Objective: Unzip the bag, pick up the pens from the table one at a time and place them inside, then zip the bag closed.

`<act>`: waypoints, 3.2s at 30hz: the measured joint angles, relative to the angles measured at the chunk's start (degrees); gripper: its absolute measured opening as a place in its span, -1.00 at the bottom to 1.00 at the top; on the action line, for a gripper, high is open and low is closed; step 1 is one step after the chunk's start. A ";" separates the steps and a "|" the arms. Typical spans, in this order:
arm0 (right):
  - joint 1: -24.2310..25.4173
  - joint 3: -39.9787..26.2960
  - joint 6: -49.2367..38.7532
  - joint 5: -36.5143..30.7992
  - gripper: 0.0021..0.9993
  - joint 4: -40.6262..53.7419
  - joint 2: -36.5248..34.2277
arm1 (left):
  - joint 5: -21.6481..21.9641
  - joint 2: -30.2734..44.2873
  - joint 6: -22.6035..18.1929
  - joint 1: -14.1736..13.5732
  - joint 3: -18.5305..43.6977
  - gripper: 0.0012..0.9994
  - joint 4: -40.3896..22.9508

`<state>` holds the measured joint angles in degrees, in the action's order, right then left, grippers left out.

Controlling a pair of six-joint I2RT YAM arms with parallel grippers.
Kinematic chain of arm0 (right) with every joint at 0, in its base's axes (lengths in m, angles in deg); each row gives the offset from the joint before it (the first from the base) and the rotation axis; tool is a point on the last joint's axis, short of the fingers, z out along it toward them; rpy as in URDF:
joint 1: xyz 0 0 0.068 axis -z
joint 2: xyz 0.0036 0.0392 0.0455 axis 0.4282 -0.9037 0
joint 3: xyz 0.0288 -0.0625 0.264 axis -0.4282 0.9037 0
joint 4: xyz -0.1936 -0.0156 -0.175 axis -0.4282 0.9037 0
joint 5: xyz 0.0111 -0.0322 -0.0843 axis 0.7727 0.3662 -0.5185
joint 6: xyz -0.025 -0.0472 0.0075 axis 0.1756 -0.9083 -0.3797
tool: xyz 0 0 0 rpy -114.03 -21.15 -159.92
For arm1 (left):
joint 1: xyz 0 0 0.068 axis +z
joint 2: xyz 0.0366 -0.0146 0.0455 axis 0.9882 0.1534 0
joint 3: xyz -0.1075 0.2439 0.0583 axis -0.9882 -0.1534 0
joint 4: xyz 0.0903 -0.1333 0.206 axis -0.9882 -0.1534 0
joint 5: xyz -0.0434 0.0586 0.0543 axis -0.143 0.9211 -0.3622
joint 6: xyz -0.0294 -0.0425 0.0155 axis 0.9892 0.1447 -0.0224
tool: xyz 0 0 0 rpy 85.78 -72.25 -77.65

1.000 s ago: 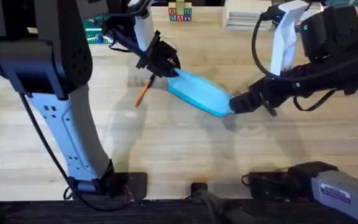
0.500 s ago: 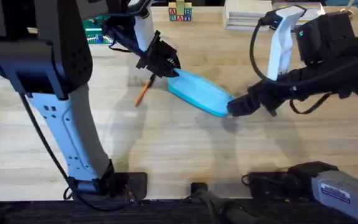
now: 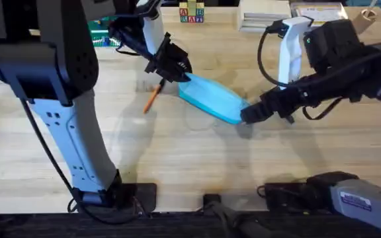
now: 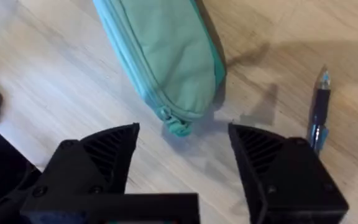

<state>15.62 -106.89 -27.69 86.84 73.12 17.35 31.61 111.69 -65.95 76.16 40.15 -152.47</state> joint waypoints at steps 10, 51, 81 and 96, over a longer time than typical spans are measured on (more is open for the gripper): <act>0.00 0.00 0.00 0.02 0.42 -0.44 0.00 | 0.00 0.02 0.00 0.00 0.00 -0.92 0.00; 0.00 0.04 -0.23 2.21 -0.89 -0.71 0.00 | 0.00 0.00 0.00 0.00 0.00 -0.92 0.00; 0.00 -7.11 -0.22 2.12 -0.94 5.00 0.00 | 0.01 0.00 0.00 -0.04 0.00 -0.92 0.02; -0.36 -7.39 1.62 2.14 -0.94 1.07 0.00 | 0.00 0.01 0.00 -0.04 0.00 -0.92 0.04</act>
<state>15.25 -114.28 -26.07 88.98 74.19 17.35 31.61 111.69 -65.95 76.12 40.15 -152.43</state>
